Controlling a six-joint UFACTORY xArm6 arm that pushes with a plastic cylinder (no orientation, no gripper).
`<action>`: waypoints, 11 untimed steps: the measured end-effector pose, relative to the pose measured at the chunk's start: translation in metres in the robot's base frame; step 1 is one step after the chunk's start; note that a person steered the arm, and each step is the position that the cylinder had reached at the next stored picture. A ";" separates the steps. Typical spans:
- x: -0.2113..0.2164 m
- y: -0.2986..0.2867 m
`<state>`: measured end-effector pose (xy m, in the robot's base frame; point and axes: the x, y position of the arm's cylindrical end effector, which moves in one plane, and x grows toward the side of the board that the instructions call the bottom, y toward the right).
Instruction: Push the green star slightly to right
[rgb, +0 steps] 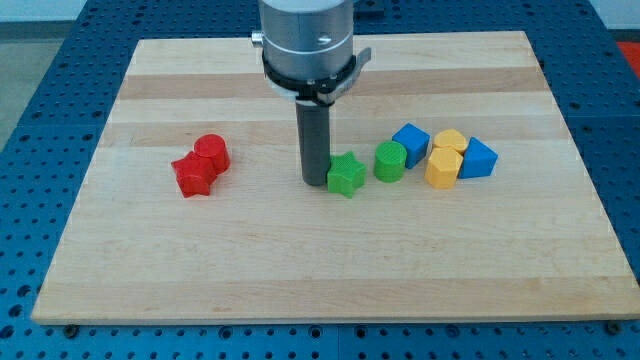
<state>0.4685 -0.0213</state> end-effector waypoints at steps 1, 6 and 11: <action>0.011 0.001; 0.006 0.013; 0.032 0.068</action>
<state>0.5002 0.0464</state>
